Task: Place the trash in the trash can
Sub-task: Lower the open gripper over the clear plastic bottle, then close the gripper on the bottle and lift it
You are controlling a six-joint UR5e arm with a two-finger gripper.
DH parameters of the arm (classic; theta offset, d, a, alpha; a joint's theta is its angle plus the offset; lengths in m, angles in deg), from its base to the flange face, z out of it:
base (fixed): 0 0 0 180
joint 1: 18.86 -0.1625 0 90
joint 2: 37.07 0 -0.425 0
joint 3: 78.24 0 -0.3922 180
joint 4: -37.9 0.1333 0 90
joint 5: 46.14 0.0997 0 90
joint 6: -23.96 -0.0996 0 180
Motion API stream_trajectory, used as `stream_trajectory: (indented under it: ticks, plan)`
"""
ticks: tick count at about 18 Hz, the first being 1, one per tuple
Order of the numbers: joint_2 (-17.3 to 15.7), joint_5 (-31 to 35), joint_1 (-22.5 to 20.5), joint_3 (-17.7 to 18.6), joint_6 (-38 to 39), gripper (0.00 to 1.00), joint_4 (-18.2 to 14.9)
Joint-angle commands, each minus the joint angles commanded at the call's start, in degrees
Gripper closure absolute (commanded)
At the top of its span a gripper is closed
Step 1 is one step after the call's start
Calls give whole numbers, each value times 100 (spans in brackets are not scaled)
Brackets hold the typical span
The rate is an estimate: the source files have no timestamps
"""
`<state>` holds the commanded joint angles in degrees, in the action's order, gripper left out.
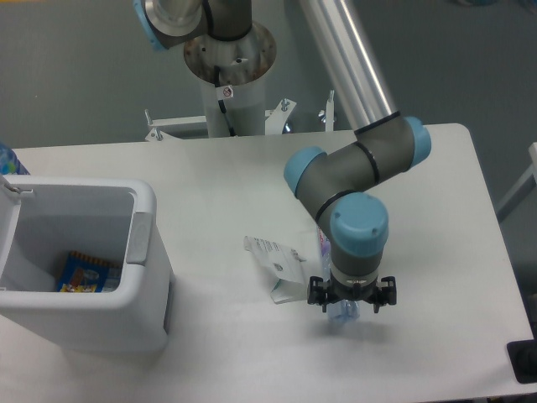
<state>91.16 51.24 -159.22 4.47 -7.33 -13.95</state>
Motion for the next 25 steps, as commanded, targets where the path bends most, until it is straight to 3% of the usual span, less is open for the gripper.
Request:
stream_trajectory:
  ticks: [8, 12, 17, 25]
  plan:
    - [79, 26, 18, 26, -9, 0, -26]
    - [62, 18, 62, 79, -9, 9, -35]
    - [44, -8, 114, 79, 0, 35, -44]
    - [27, -79, 106, 44, 0, 46, -44]
